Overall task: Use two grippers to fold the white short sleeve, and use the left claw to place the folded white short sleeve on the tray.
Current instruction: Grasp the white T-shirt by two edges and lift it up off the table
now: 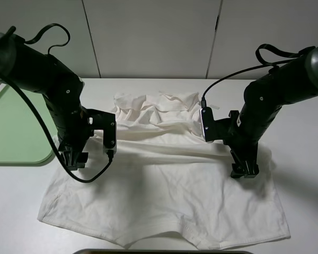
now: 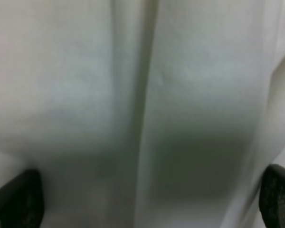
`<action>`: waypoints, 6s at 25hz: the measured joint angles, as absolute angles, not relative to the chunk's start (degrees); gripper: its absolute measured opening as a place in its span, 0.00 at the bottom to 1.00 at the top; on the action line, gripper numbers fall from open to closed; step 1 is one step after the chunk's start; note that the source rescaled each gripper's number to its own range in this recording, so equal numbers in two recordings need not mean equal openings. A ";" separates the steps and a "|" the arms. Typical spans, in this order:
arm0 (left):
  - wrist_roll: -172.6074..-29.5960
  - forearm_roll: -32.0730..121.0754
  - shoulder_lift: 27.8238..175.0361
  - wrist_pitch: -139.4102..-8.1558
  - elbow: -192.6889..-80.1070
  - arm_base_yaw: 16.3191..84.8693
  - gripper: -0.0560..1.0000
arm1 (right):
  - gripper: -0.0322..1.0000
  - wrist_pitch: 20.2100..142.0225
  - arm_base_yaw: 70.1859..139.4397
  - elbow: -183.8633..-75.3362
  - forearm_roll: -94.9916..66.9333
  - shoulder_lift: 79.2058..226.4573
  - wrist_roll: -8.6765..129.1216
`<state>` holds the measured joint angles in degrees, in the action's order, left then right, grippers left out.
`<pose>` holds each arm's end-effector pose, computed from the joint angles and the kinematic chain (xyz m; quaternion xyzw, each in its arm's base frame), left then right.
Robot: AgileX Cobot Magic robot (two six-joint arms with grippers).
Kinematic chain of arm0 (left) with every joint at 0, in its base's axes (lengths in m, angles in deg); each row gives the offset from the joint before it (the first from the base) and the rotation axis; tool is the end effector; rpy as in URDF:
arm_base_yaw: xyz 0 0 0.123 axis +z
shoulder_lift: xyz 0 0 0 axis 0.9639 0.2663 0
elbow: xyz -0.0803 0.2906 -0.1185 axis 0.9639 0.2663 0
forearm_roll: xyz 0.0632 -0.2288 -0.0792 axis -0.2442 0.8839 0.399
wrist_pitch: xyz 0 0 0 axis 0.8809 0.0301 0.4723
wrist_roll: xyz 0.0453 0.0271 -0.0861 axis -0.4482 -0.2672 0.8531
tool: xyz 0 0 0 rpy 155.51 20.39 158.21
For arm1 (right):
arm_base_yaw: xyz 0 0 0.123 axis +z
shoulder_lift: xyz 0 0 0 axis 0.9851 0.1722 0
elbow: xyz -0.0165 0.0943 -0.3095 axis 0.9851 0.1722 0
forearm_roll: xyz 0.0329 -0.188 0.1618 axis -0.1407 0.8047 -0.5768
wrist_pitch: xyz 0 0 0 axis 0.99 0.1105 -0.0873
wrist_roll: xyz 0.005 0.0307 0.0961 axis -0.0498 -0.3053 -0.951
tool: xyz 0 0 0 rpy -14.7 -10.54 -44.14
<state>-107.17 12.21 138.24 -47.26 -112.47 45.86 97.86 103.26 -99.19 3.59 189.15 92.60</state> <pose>0.3109 -0.1513 0.1401 0.6649 0.7356 0.1033 0.0788 0.2994 0.1200 0.1233 -0.6843 0.7234 -0.0639 0.0662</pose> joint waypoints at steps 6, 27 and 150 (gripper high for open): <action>-107.17 12.06 138.24 -46.72 -112.47 45.86 0.52 | 0.85 98.80 103.26 -99.19 3.17 189.15 92.60; -107.17 11.40 138.24 -46.98 -112.47 45.86 0.06 | 0.03 98.37 103.32 -99.13 3.15 189.55 92.60; -109.52 16.25 86.25 -11.37 -150.59 30.94 0.06 | 0.03 141.21 103.49 -125.09 -2.83 125.51 86.66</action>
<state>-109.52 16.25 86.25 -11.37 -150.59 30.94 141.21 103.49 -125.09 -2.83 125.51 86.66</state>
